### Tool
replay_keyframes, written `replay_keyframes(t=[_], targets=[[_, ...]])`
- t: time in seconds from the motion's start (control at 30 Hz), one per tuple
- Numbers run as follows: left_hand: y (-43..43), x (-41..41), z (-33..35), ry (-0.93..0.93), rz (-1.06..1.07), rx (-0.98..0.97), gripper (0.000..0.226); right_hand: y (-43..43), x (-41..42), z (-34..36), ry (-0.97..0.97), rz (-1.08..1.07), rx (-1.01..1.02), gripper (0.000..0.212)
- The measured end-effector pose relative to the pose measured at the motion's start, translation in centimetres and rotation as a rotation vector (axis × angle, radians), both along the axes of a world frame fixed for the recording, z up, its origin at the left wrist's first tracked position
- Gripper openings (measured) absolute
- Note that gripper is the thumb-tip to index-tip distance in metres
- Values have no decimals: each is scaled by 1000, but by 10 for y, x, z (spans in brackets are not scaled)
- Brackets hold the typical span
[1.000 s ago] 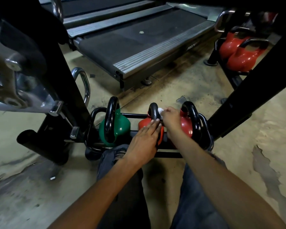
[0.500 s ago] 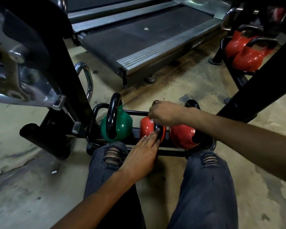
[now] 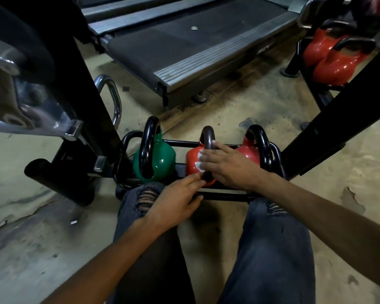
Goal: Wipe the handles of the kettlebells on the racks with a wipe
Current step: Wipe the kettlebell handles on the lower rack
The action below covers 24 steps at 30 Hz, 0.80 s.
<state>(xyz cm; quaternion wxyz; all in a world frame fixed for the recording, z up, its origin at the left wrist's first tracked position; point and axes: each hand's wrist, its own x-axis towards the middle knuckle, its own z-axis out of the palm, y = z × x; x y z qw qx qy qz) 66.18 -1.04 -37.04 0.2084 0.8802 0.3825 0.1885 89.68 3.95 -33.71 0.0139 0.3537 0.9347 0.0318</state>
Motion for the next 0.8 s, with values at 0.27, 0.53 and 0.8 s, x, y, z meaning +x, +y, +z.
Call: replay_keyframes(t=[0.27, 0.53, 0.8], targets=[[68, 23, 35, 28, 139, -80, 71, 37, -27, -26, 941, -918, -184, 28], [122, 48, 54, 307, -43, -109, 92, 6, -48, -16, 1317, -1268, -591, 30], [130, 57, 58, 396, -74, -95, 93, 39, -27, 7, 1597, -1355, -958, 24]])
